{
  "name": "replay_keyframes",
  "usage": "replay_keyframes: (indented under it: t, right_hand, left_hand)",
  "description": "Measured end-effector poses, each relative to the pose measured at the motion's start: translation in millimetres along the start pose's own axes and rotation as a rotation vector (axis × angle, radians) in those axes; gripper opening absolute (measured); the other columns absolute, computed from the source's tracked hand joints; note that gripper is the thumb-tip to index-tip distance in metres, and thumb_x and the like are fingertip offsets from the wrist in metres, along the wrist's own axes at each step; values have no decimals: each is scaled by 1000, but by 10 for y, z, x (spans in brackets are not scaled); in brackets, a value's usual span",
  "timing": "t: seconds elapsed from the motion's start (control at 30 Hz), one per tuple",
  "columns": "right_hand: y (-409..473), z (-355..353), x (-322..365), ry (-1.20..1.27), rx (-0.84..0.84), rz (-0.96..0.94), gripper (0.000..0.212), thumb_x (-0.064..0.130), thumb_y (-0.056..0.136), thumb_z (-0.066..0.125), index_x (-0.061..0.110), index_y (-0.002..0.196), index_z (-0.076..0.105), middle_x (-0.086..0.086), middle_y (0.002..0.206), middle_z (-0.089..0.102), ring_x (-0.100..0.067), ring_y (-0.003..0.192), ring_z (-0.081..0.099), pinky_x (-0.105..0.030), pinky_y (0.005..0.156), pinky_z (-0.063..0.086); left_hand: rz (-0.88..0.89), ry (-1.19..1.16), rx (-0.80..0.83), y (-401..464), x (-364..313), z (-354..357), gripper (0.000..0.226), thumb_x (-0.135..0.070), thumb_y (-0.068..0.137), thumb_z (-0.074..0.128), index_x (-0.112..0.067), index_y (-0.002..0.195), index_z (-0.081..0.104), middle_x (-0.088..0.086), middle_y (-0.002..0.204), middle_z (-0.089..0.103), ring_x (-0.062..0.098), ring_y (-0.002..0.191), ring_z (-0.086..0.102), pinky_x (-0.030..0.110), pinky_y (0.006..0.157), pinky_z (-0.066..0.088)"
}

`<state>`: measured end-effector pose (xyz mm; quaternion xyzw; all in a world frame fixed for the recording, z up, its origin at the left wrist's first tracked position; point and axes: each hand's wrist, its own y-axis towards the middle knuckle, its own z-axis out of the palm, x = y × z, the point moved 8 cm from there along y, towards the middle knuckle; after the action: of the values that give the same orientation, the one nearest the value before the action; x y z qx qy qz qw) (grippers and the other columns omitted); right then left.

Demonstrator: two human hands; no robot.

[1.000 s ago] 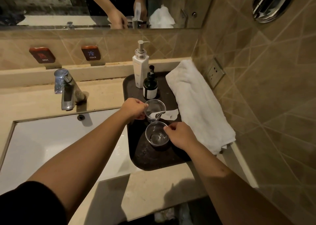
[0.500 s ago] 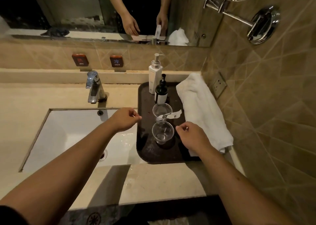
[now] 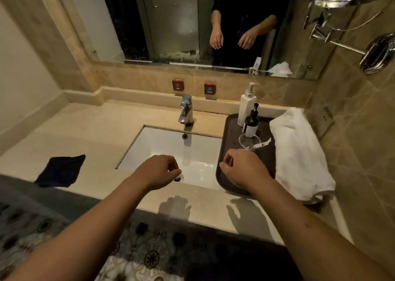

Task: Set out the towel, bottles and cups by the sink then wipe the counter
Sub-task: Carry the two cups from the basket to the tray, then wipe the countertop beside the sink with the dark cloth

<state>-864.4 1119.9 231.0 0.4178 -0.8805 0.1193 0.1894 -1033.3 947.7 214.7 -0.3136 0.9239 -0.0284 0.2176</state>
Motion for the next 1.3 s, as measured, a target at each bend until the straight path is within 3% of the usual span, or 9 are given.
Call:
replay_keyframes:
  t: [0.13, 0.33, 0.57, 0.77, 0.9, 1.0, 1.17, 1.3]
  right_hand:
    - [-83, 347, 637, -69, 66, -99, 24, 45, 93, 58, 27, 107, 63, 5, 102, 63, -12, 83, 60, -32, 75, 54]
    - [-205, 1025, 1718, -130, 124, -163, 22, 45, 90, 62, 27, 102, 65, 5, 99, 63, -14, 81, 59, -29, 74, 51]
    - [-416, 2039, 3133, -214, 266, -238, 23, 45, 90, 60, 26, 103, 62, 1, 108, 64, -18, 93, 59, -34, 84, 51]
    - [-518, 2610, 4052, -206, 325, -256, 15, 41, 91, 59, 27, 94, 58, 2, 97, 60, -19, 86, 58, -33, 72, 48]
    - [-334, 2800, 4386, -189, 314, -254, 11, 39, 93, 60, 29, 89, 57, 5, 89, 57, -15, 79, 56, -29, 67, 44]
    - [-64, 2933, 4593, -167, 274, -261, 14, 39, 93, 57, 26, 90, 59, 1, 93, 59, -19, 82, 57, -34, 71, 49]
    - [537, 3349, 4941, -83, 245, -289, 21, 38, 94, 52, 21, 102, 62, -5, 102, 59, -26, 94, 58, -40, 79, 52]
    - [1119, 3799, 5209, -38, 259, -295, 32, 36, 97, 49, 17, 121, 57, -9, 119, 55, -28, 111, 51, -43, 87, 50]
  left_hand:
    - [-25, 87, -20, -393, 446, -139, 28, -48, 93, 59, -26, 107, 69, -7, 107, 71, 8, 87, 61, 25, 72, 45]
    - [-96, 87, -1, -1010, 1521, -390, 32, -46, 93, 58, -26, 117, 65, -5, 116, 68, 11, 98, 62, 29, 86, 51]
    - [-195, 57, 2, -1824, 3125, -744, 22, -47, 91, 62, -28, 103, 64, -8, 105, 69, 12, 92, 63, 29, 77, 52]
    - [-303, 54, -12, -2266, 4296, -1018, 20, -49, 88, 65, -31, 97, 66, -11, 99, 70, 11, 90, 64, 30, 78, 53]
    - [-325, 32, -19, -2210, 4786, -1126, 17, -48, 89, 65, -32, 95, 66, -11, 96, 70, 9, 87, 63, 30, 77, 54]
    - [-334, 56, 1, -2040, 5060, -1158, 18, -50, 88, 64, -33, 94, 66, -12, 95, 68, 9, 87, 63, 30, 76, 54]
    - [-336, 121, 41, -1568, 5544, -1232, 22, -51, 87, 64, -32, 99, 65, -10, 100, 69, 9, 87, 61, 29, 73, 52]
    - [-322, 166, 51, -1073, 5896, -1357, 36, -51, 88, 63, -28, 115, 64, -6, 112, 66, 14, 101, 62, 30, 80, 51]
